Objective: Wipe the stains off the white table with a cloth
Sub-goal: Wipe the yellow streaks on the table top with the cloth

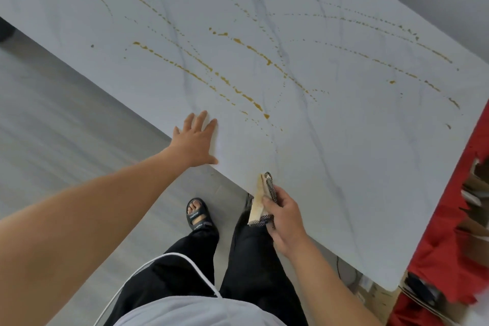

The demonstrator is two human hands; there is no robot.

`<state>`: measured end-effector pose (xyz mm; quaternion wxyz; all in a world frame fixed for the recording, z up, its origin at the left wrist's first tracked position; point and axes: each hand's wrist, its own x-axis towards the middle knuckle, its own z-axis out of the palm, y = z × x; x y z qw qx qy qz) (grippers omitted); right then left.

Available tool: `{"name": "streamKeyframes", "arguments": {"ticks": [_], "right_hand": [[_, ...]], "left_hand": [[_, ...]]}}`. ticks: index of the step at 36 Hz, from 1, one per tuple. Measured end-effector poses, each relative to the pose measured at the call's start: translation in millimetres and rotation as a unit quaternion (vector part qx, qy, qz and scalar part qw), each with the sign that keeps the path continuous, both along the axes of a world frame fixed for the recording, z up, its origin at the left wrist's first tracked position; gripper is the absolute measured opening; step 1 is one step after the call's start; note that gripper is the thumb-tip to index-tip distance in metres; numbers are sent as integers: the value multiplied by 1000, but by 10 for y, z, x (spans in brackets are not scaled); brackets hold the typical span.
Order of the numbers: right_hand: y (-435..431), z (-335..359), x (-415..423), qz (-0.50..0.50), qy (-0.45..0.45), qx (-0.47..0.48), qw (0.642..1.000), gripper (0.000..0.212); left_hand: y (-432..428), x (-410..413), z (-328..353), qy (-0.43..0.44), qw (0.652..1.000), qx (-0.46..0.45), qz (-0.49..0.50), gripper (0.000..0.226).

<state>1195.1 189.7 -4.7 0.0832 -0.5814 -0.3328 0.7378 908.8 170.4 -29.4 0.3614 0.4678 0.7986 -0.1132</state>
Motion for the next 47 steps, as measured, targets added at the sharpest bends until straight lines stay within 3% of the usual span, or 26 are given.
{"name": "streamKeyframes", "arguments": {"ticks": [4, 6, 8, 9, 11, 15, 20, 23, 25, 27, 31, 34, 42, 47], "right_hand": [[106, 103, 209, -159, 28, -84, 983, 33], [216, 117, 237, -277, 87, -173, 941, 40], [333, 122, 340, -294, 94, -165, 937, 51], [444, 139, 365, -297, 127, -165, 932, 44], [622, 133, 429, -328, 79, -64, 939, 29], [1221, 129, 334, -339, 43, -16, 940, 28], [2147, -24, 130, -235, -60, 85, 966, 14], [2703, -154, -27, -80, -172, 253, 949, 12], [3019, -236, -112, 52, -236, 371, 897, 20], [3305, -314, -198, 171, -268, 472, 822, 27], [3675, -501, -351, 318, -294, 585, 686, 34], [3713, -666, -410, 356, -288, 606, 651, 37], [3310, -980, -365, 309, -269, 622, 668, 41], [3201, -1015, -269, 374, -189, 666, 618, 42]], "left_hand": [[127, -126, 11, -7, 1000, -4, -15, 127], [204, -169, 10, -12, 1000, -20, -1, 136], [237, -206, 14, -15, 999, -35, 33, 145], [266, -226, 4, -18, 998, -41, 44, 147], [280, -248, -7, -27, 997, -52, 52, 148], [289, -240, -10, -50, 994, -79, 50, 146], [326, -219, -12, -62, 992, -80, 77, 140], [352, -177, -38, -45, 991, -95, 82, 142], [380, -143, -47, -29, 991, -111, 73, 144], [424, -97, -53, -9, 989, -135, 60, 145], [503, -15, -82, 14, 984, -166, 63, 144], [530, 9, -90, 8, 982, -170, 78, 145], [541, 20, -53, 9, 980, -181, 82, 144], [547, 19, -51, 8, 981, -173, 82, 145]]}}
